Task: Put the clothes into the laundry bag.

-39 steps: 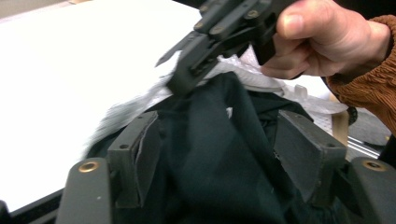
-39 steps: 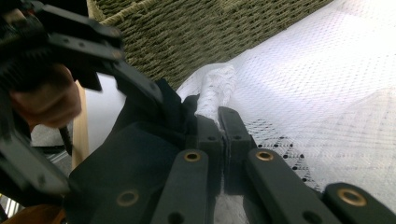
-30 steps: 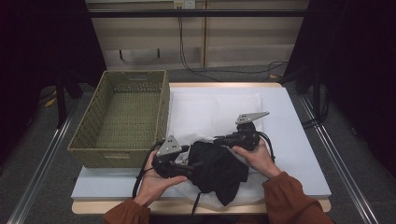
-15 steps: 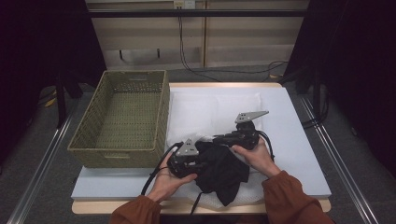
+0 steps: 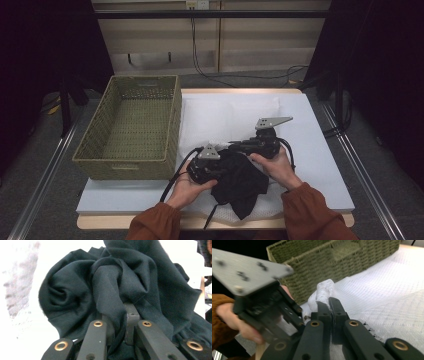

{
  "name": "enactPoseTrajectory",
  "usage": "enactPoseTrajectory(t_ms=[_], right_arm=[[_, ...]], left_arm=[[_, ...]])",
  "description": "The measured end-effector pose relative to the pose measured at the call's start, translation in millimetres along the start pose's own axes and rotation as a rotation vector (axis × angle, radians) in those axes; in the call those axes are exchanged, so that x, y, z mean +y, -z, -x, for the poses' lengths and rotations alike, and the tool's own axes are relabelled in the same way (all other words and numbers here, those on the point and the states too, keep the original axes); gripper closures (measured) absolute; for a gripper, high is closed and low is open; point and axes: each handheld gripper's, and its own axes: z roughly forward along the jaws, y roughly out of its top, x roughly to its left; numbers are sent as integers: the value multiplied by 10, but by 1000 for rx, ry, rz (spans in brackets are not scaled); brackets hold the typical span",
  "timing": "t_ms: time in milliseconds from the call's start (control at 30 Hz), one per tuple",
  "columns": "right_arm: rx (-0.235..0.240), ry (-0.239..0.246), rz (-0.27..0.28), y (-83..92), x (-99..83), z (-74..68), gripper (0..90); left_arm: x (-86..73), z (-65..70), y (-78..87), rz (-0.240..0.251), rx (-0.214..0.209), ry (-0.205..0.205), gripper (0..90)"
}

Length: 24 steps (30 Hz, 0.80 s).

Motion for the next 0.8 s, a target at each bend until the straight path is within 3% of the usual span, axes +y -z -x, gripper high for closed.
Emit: enactPoseTrajectory(t_ms=[67, 133, 267, 367, 400, 500, 600, 767, 800], right_arm=[[2, 2, 3, 9, 9, -11, 883], [4, 9, -3, 25, 16, -37, 883], [-3, 8, -13, 33, 0, -40, 883], [-7, -10, -31, 35, -70, -20, 883], [-13, -22, -39, 45, -110, -13, 883], [-17, -27, -46, 72, -152, -17, 882], [-19, -29, -54, 72, -180, -14, 881], [-19, -27, -63, 55, -187, 2, 881], [-19, -29, -62, 50, -188, 1, 881]], left_arm=[[1, -3, -10, -3, 23, -10, 834], [-26, -37, -9, 1, 48, 4, 836], [-52, -57, 51, -1, 66, 16, 836], [-64, -43, 105, -17, 88, -4, 836], [-74, -49, 140, -6, 112, 9, 835], [-108, -96, 209, 18, 102, 33, 832], [-177, -133, 270, 55, 69, 90, 794], [-186, -69, 335, 79, 54, 73, 691], [-165, -4, 378, 97, 62, 55, 630]])
